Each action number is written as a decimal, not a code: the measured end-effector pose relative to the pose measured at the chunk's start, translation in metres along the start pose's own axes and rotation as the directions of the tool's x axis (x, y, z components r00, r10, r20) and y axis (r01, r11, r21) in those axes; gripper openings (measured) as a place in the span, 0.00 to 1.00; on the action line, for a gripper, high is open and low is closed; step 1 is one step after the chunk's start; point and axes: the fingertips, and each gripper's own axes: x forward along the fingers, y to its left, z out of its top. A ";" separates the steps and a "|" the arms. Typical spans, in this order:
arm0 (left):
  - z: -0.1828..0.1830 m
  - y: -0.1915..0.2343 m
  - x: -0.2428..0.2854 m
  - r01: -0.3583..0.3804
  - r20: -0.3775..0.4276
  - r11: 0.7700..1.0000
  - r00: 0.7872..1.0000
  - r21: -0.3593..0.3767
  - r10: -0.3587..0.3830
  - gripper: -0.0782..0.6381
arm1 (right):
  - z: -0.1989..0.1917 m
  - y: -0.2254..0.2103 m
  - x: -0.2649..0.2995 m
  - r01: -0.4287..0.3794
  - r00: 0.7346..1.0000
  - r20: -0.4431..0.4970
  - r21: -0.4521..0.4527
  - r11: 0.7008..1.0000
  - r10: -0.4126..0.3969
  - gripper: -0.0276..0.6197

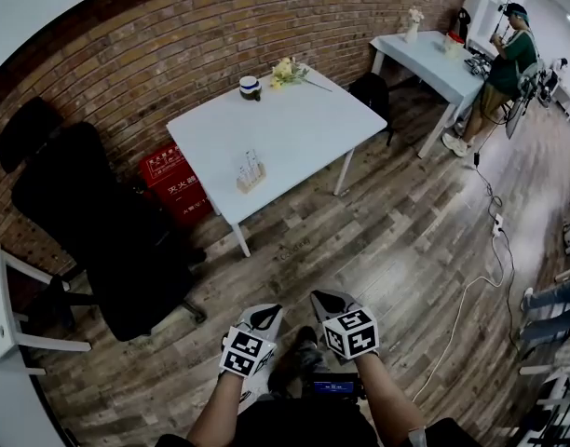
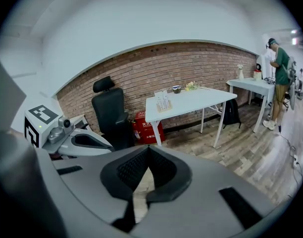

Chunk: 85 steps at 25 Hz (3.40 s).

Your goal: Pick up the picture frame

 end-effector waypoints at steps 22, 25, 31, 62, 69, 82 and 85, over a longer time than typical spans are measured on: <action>0.075 0.093 0.085 -0.221 0.002 0.967 0.975 -0.124 0.223 0.13 | 0.081 -0.108 0.080 -0.159 0.987 -0.043 -0.050 0.986 0.157 0.06; 0.076 0.103 0.091 -0.234 0.001 0.963 0.972 -0.136 0.236 0.13 | 0.083 -0.111 0.092 -0.172 0.984 -0.056 -0.053 0.984 0.169 0.06; 0.081 0.129 0.105 -0.239 0.006 0.961 0.970 -0.139 0.242 0.13 | 0.100 -0.117 0.116 -0.178 0.983 -0.054 -0.063 0.982 0.175 0.06; 0.136 0.326 0.155 -0.206 -0.021 0.967 0.978 -0.152 0.206 0.13 | 0.234 -0.144 0.284 -0.143 0.987 -0.088 -0.066 0.988 0.137 0.06; 0.141 0.330 0.163 -0.251 -0.034 0.949 0.968 -0.189 0.249 0.13 | 0.242 -0.152 0.296 -0.207 0.973 -0.120 -0.101 0.973 0.195 0.06; 0.154 0.337 0.156 -0.362 -0.027 0.902 0.930 -0.236 0.366 0.13 | 0.270 -0.138 0.303 -0.340 0.938 -0.130 -0.185 0.922 0.320 0.06; 0.153 0.337 0.156 -0.376 -0.032 0.894 0.924 -0.245 0.380 0.13 | 0.270 -0.137 0.305 -0.357 0.932 -0.139 -0.190 0.915 0.335 0.06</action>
